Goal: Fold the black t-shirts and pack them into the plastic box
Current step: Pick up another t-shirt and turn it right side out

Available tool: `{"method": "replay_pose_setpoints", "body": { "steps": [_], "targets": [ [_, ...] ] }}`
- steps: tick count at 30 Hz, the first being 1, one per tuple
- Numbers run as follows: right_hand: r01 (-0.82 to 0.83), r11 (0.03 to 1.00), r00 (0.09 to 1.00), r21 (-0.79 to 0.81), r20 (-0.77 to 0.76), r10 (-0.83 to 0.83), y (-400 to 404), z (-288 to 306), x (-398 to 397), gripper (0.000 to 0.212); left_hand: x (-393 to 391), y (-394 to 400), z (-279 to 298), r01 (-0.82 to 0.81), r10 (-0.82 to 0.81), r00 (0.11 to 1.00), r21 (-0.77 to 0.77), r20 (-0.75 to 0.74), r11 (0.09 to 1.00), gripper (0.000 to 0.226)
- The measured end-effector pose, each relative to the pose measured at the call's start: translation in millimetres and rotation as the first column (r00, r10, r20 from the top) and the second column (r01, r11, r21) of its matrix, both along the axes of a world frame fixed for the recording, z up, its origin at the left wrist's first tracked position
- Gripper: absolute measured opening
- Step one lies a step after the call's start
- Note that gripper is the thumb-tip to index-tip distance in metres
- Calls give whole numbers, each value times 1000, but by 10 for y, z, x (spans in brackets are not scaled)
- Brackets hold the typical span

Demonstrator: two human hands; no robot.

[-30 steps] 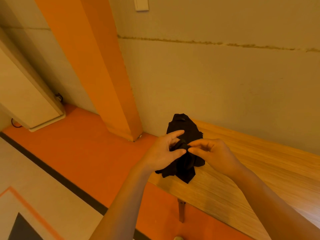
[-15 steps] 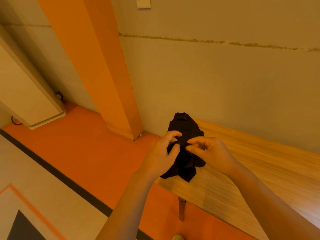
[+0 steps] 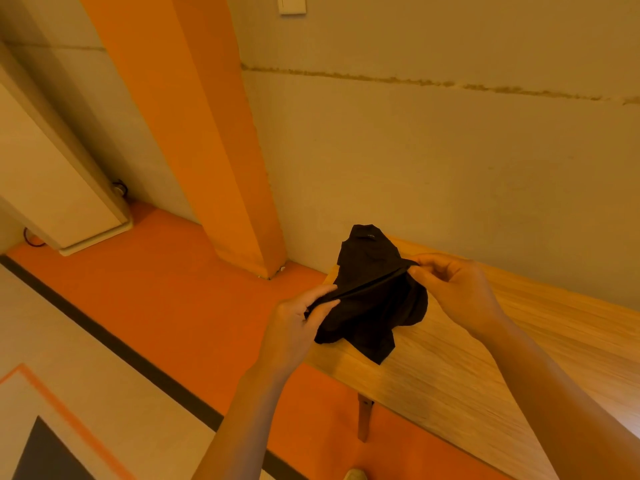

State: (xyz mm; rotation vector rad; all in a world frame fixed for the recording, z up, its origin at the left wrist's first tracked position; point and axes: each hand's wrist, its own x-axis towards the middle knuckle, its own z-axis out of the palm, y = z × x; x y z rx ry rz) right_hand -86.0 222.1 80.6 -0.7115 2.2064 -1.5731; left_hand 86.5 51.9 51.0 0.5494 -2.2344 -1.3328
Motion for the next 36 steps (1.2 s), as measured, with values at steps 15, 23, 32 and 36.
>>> {"method": "replay_pose_setpoints", "body": {
  "steps": [15, 23, 32, 36],
  "targets": [
    [-59, 975, 996, 213, -56, 73, 138, 33, -242, 25, 3, -107, 314, 11, -2, 998, 145, -62, 989, 20],
    [-271, 953, 962, 138, 19, 271, 256, 191, -59, 38, -388, 146, 438, 101, -100, 995, 124, -17, 987, 10],
    [-367, 918, 924, 149, -51, 378, 61, 188, 140, 14, -456, 305, 467, 197, -196, 980, 159, -23, 967, 42],
    [-348, 926, 933, 148, -42, 358, 97, 189, 87, 13, -349, 259, 508, 241, -253, 967, 203, 36, 949, 17]
  ]
}}
